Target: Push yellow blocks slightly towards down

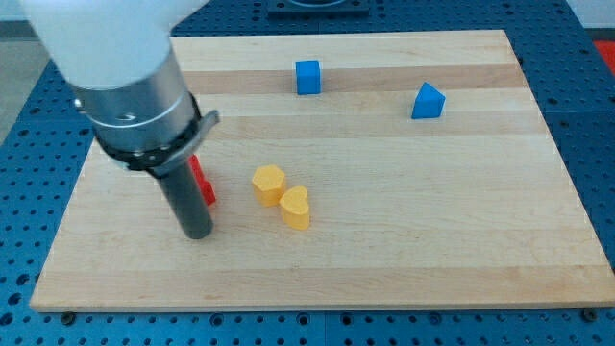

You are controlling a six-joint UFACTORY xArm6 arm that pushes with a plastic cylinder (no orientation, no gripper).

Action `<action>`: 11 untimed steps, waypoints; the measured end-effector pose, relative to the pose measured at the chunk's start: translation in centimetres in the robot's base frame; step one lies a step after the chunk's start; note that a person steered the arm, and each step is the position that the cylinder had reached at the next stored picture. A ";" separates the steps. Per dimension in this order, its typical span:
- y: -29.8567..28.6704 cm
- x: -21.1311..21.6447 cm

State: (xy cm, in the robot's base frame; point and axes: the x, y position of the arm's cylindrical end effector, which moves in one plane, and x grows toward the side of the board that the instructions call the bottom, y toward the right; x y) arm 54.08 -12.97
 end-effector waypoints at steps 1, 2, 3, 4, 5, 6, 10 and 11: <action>2.2 -0.2; 2.2 -1.2; 2.2 -4.4; 2.2 -7.5; 2.6 -9.8; 5.1 -9.9; 8.0 -6.0; 8.8 -6.0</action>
